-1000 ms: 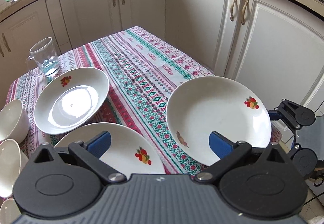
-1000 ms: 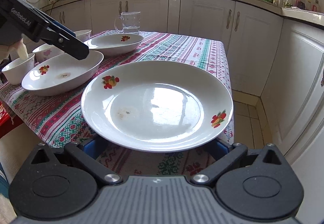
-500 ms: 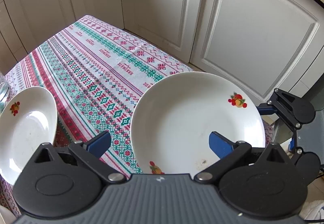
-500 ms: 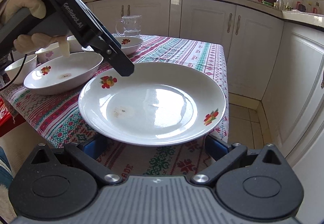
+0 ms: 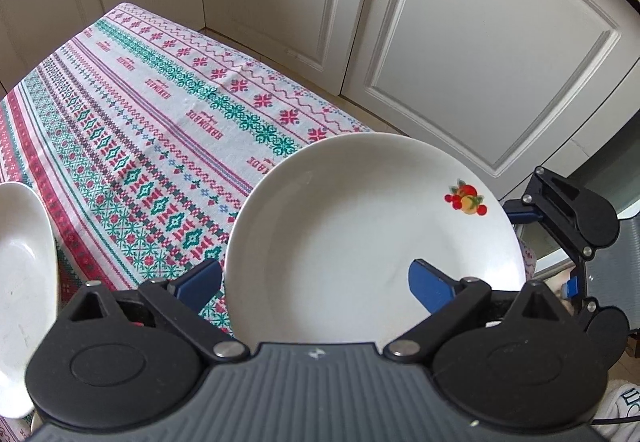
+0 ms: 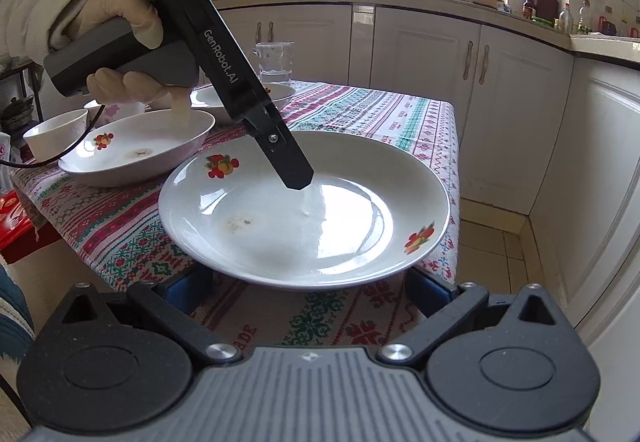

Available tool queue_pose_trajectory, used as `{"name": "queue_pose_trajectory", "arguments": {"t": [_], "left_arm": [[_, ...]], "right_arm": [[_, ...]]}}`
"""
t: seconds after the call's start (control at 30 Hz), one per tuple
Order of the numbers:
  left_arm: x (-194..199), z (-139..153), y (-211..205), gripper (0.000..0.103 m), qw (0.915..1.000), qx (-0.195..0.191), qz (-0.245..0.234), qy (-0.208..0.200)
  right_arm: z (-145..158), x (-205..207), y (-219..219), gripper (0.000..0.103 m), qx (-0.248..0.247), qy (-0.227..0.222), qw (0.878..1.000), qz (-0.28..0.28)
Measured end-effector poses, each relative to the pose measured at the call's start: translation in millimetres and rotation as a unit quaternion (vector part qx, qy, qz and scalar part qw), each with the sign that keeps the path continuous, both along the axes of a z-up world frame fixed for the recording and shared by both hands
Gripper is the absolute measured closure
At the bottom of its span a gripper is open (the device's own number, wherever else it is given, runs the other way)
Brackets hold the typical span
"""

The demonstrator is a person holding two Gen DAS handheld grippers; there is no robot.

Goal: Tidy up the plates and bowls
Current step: 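Lift the flowered plate with the left gripper and carry it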

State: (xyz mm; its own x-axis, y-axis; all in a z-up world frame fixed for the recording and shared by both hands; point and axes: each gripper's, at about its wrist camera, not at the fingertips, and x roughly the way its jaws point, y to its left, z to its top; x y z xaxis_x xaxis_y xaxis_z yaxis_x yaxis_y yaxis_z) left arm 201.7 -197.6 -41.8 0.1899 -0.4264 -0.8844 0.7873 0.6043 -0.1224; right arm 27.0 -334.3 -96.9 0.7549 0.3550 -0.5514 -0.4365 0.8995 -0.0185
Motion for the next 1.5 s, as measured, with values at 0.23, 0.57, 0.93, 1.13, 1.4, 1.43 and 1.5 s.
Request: {"name": "queue_pose_trajectory", "arguments": {"t": [0.23, 0.57, 0.93, 1.13, 1.4, 1.43, 1.5], "left_arm": [[8, -4, -6, 0.012, 0.9997, 0.01, -0.016, 0.018], [16, -10, -9, 0.013, 0.9989, 0.013, -0.026, 0.038], [15, 0, -7, 0.013, 0.9992, -0.006, -0.017, 0.036], [27, 13, 1, 0.013, 0.9993, -0.027, -0.005, 0.027], [54, 17, 6, 0.013, 0.9991, -0.04, 0.013, 0.006], [57, 17, 6, 0.013, 0.9991, -0.041, 0.014, 0.004], [64, 15, 6, 0.013, 0.9989, -0.043, 0.018, 0.002]], "right_arm": [[1, 2, -2, 0.0, 0.0, 0.001, 1.0, 0.012], [3, 6, -1, 0.0, -0.005, 0.01, 1.0, 0.018], [10, 10, 2, 0.0, -0.015, 0.029, 0.999, 0.022], [21, 24, 3, 0.0, -0.026, 0.029, 0.999, 0.03], [27, 60, 6, 0.0, -0.039, 0.032, 0.998, 0.045], [27, 66, 5, 0.0, -0.038, 0.034, 0.998, 0.045], [26, 75, 4, 0.0, -0.031, 0.039, 0.998, 0.046]]}}
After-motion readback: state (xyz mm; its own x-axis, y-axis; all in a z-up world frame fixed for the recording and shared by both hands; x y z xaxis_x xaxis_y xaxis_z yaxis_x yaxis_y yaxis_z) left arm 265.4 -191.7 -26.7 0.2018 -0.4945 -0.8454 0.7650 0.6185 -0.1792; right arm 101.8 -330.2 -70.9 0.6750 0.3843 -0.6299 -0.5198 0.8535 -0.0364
